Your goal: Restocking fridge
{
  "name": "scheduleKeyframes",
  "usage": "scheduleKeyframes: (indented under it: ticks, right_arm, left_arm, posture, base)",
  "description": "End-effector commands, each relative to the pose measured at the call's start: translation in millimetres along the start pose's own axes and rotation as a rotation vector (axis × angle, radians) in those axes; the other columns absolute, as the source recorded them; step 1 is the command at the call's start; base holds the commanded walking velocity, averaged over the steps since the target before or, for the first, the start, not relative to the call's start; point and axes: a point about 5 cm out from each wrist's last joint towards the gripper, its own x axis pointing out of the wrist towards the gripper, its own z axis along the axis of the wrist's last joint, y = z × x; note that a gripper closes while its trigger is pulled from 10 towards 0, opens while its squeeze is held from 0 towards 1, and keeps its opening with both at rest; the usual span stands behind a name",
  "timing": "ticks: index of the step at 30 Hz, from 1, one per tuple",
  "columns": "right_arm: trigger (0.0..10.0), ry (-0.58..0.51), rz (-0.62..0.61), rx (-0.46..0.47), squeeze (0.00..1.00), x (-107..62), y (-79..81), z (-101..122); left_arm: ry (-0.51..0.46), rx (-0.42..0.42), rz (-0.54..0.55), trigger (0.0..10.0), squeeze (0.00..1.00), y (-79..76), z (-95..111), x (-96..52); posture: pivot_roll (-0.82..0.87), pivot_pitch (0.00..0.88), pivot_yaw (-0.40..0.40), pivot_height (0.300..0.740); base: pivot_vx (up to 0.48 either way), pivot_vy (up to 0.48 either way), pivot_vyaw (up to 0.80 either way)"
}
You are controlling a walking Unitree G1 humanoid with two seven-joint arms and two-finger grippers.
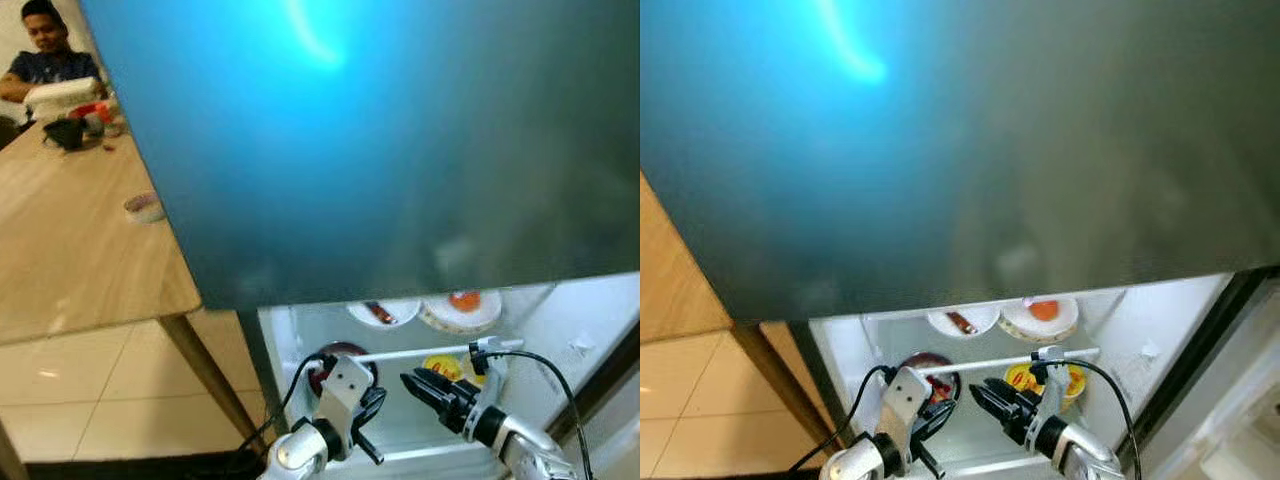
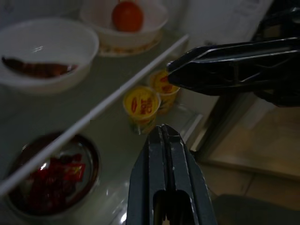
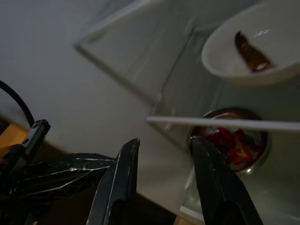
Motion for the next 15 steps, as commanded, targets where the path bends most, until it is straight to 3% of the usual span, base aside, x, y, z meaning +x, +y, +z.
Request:
scheduleKeyframes:
  ticks: [1,9,15]
  right_arm:
    - [10.0,0.02,-0.055,0.018,0.0,-2.5,-3.7,-5.2]
    - [10.0,0.014,-0.074,0.023,0.0,-3.4,-5.3,-5.4]
    - [10.0,0.02,-0.077,0.029,0.0,-5.7,-6.1,-7.8]
  left_arm:
    - [0.014,-0.041,-0.045,10.0,0.0,-21.0,-3.5,8.9]
    - [0.007,-0.037,-0.065,10.0,0.0,-24.2,-2.3,9.9]
    - [0.034,-0.022,-0.072,10.0,0.0,-24.3,-6.9,7.8]
  posture:
    - [-0.07,0.0,0.02,0.7]
    - [-0.08,0.0,0.021,0.7]
    - [-0.08,0.0,0.021,0.7]
  base:
    - [-0.48,0.0,0.0]
    - [-0.453,0.0,0.0]
    - [0.0,0.0,0.0]
